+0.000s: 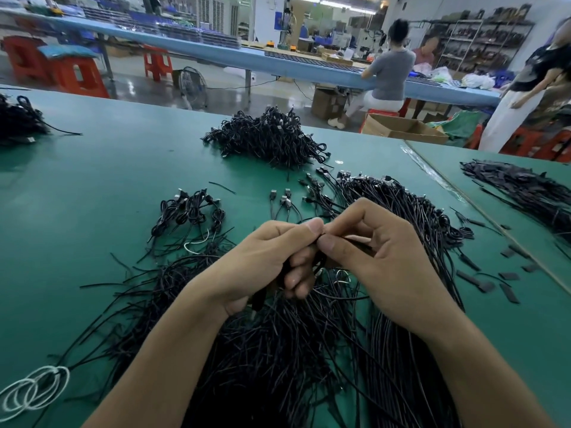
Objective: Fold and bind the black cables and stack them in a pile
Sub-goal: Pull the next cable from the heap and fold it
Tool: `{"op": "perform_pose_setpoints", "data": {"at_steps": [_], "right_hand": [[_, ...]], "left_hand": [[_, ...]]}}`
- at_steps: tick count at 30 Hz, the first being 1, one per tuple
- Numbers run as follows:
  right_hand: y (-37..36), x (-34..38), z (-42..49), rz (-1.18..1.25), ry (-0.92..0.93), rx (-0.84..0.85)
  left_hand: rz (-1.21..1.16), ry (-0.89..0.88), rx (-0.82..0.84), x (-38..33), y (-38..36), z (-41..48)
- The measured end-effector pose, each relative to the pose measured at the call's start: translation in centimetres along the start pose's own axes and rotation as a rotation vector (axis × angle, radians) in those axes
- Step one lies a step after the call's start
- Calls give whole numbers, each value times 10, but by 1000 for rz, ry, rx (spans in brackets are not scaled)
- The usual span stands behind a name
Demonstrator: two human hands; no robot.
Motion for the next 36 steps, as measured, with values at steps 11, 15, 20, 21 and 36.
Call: {"op": "perform_pose_setpoints", "data": {"at_steps": [11,15,20,21,36], "right_hand": [[-17,4,5,-149,143,-141],[-17,1,9,-182,160,-145],[-18,-9,10,-405,144,-244],[-19,-13,7,-401,77,-221],[-77,-41,-30,-816,-181,371]], "left_hand": [[-348,70,4,5,-13,7],[-262,169,-52,12,-13,9],[-68,23,-274,17,-2,12],[-53,-2,-315,17,3,12],[-155,-289,-590,9,21,9]]}}
Point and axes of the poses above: each hand's wrist, its own z-axis towards the middle knuckle, its own y-axis out of the back of the hand, x = y × z, the point moved 1 cm from there along z, towards the middle knuckle, and after that the axes turned 10 degrees about -z, right-handed, at the moved point
